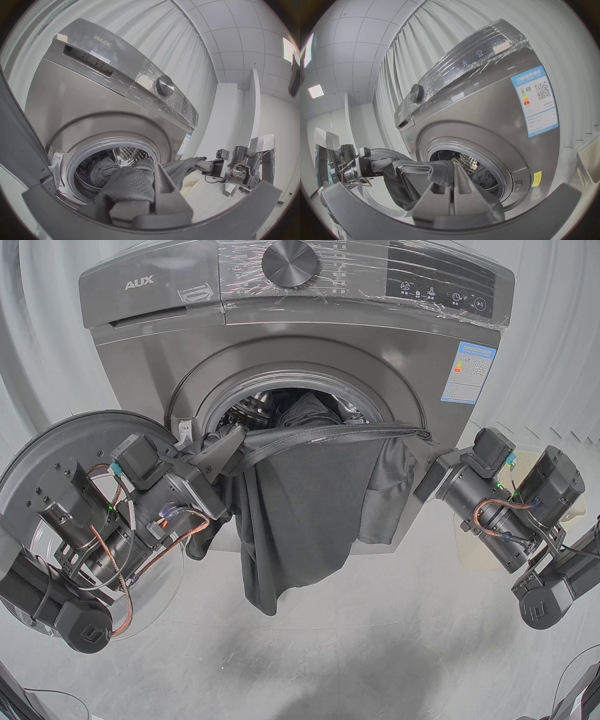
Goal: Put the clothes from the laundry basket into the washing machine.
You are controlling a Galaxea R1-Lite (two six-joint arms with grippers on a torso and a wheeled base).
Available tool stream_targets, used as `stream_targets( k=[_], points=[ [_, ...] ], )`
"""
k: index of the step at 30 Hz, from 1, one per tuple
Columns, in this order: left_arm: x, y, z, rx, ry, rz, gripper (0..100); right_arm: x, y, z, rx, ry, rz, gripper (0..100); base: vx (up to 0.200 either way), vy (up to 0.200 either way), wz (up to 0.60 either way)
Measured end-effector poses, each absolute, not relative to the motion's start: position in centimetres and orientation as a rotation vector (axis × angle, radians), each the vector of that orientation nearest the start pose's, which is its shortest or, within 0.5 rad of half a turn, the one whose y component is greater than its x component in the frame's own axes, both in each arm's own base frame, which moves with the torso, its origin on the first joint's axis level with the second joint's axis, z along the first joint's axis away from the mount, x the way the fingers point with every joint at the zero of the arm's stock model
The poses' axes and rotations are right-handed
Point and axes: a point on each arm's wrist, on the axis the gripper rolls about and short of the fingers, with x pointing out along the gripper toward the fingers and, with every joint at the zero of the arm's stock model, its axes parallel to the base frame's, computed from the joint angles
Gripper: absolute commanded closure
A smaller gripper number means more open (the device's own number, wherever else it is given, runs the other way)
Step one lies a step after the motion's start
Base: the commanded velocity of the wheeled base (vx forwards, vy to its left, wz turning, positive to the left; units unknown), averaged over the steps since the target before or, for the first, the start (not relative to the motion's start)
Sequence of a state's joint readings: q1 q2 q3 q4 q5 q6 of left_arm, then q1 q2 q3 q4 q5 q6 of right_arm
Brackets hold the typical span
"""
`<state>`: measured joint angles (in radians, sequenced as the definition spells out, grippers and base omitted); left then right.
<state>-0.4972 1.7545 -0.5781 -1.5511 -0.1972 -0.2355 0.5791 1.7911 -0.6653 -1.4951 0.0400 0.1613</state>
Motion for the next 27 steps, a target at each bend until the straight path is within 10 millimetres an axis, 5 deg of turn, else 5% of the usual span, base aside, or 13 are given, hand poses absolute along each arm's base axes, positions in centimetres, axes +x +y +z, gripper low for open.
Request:
stream_targets(
  k=[27],
  points=[
    [25.3,-13.4,20.5,-0.230,-0.336,-0.654,100,26.4,15.6,22.4,0.276,-0.389,0.583,100,0.000,0.000,0.00]
  ],
)
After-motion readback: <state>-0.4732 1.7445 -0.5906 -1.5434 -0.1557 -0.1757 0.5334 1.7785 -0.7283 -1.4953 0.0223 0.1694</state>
